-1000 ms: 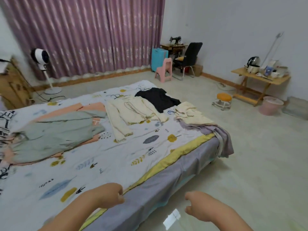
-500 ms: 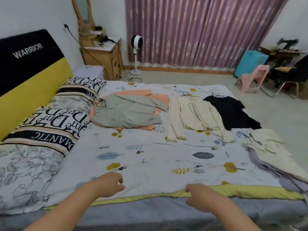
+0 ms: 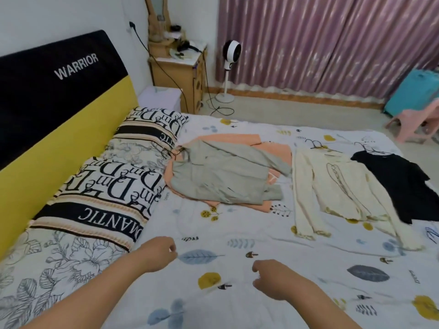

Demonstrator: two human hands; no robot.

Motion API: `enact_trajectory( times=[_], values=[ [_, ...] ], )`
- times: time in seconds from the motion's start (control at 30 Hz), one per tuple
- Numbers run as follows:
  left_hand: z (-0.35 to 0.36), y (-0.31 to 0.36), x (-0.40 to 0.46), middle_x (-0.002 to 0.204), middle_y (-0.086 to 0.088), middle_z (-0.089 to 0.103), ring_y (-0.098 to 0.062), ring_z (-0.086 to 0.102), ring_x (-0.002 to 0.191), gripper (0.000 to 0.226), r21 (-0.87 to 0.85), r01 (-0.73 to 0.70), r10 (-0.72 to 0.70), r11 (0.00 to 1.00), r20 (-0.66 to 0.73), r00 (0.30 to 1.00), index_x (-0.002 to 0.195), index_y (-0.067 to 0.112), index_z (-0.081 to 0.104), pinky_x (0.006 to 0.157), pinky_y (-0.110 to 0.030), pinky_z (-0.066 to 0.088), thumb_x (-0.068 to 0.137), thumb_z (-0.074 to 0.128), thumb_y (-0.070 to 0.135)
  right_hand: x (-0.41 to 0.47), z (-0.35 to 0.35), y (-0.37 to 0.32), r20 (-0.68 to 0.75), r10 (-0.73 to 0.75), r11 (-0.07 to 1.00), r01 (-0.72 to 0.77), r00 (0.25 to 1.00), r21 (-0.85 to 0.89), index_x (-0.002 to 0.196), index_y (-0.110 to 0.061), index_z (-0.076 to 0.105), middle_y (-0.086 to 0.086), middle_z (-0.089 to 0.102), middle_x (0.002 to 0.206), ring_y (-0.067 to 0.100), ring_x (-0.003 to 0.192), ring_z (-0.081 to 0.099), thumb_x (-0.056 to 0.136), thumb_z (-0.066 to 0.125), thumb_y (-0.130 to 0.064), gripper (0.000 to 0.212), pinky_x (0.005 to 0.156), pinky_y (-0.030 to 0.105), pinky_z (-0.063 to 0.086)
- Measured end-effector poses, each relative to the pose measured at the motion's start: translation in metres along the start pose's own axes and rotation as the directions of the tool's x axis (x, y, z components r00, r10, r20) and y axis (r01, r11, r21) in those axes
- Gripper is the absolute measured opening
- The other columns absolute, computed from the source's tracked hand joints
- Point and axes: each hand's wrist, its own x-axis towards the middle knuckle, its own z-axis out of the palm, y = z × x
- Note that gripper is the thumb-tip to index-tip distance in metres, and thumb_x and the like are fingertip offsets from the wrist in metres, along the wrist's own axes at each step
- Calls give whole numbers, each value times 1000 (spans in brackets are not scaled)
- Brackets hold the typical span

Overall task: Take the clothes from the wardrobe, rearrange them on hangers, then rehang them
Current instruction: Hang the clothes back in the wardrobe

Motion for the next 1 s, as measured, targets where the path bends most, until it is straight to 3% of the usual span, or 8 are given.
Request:
enact_trajectory(
  times=[0.17, 0.3, 0.6, 0.67, 0.73, 0.83, 0.9, 1.0],
  values=[
    [-40, -46, 81, 125, -3, 54, -18, 54, 107, 30, -50, 36, -39, 998, -54, 998, 122, 18, 50, 87, -25, 45, 97, 40, 31, 93, -18, -47, 17, -5, 1000, 5, 1000, -6, 133, -12, 42, 9, 45, 138, 24, 124, 45, 98, 38, -24, 37, 99, 30, 37],
    [-49, -67, 151, 131, -4, 49, -19, 50, 115, 37, -77, 35, -43, 996, -101, 994, 132, 17, 41, 91, -25, 43, 97, 40, 30, 170, -33, -60, 11, -10, 999, 10, 1000, -36, 134, -11, 42, 9, 44, 138, 24, 126, 43, 98, 39, -27, 39, 101, 30, 36],
    [-31, -102, 324, 139, -6, 40, -19, 40, 126, 47, -105, 72, -95, 992, -238, 967, 141, 13, 29, 102, -27, 35, 98, 39, 27, 393, -74, -64, -304, -4, 994, -29, 953, -103, 138, -17, 32, 10, 36, 139, 27, 127, 36, 97, 37, -38, 46, 100, 37, 37],
    [-26, -109, 362, 139, -8, 40, -21, 38, 127, 47, -113, 86, -116, 990, -291, 950, 141, 10, 29, 102, -28, 33, 98, 40, 26, 443, -77, -67, -375, -14, 994, -28, 927, -104, 143, -18, 24, 9, 24, 149, 28, 135, 27, 96, 35, -42, 53, 104, 42, 31],
    [-26, -113, 401, 136, -10, 41, -23, 40, 124, 44, -135, 59, -104, 989, -356, 929, 137, 8, 34, 101, -31, 33, 96, 43, 22, 490, -76, -71, -398, -28, 992, -22, 917, -122, 148, -22, 11, 6, 2, 158, 29, 144, 7, 97, 31, -47, 61, 111, 50, 19],
    [-33, -121, 462, 136, -11, 38, -27, 38, 123, 44, -110, -25, -27, 994, -451, 892, 134, 8, 34, 102, -38, 36, 93, 46, 20, 552, -65, -67, -401, -70, 985, 1, 913, -170, 149, -30, -2, -1, -15, 158, 32, 144, -12, 94, 24, -58, 66, 112, 58, 1],
    [-39, -127, 500, 146, -15, 26, -28, 25, 135, 55, -74, -7, -31, 997, -493, 869, 140, 3, 26, 111, -38, 25, 93, 48, 23, 580, -46, -59, -360, -65, 984, 0, 930, -177, 148, -33, -11, -5, -20, 157, 30, 144, -18, 92, 20, -63, 70, 111, 59, -5],
    [-43, -135, 550, 153, -23, 7, -32, 6, 143, 79, -95, 131, -161, 987, -479, 863, 144, -5, 4, 118, -38, 10, 92, 50, 34, 604, -12, -47, -366, -60, 978, -19, 929, -208, 136, -31, -34, -6, -33, 151, 30, 140, -28, 90, 10, -66, 73, 109, 59, -16]
  ],
)
